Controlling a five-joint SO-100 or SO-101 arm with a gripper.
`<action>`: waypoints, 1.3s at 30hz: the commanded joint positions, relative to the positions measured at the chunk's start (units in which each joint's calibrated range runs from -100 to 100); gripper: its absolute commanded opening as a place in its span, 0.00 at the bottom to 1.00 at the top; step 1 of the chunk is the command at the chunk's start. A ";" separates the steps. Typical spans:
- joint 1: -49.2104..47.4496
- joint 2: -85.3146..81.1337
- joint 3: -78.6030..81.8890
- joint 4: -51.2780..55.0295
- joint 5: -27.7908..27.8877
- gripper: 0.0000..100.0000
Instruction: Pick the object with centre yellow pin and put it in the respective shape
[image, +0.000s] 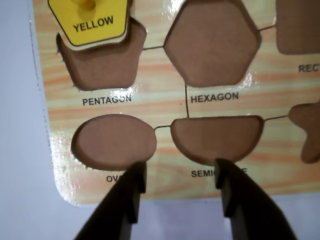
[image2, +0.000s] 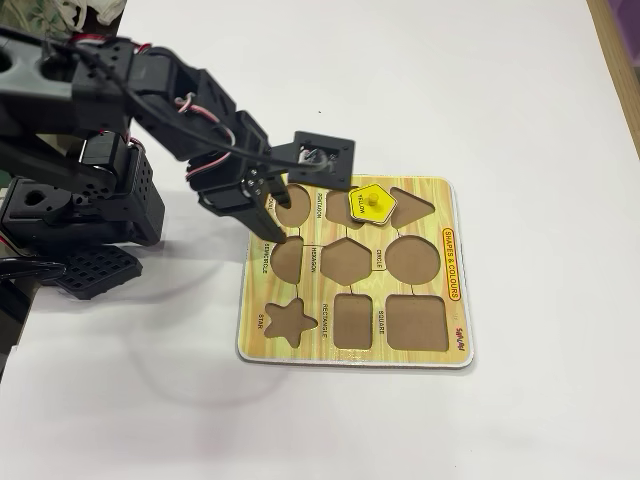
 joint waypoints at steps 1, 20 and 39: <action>0.47 -8.39 4.50 -0.58 -0.13 0.16; 1.15 -35.00 24.82 4.35 0.03 0.16; 1.05 -35.33 24.82 16.71 0.40 0.17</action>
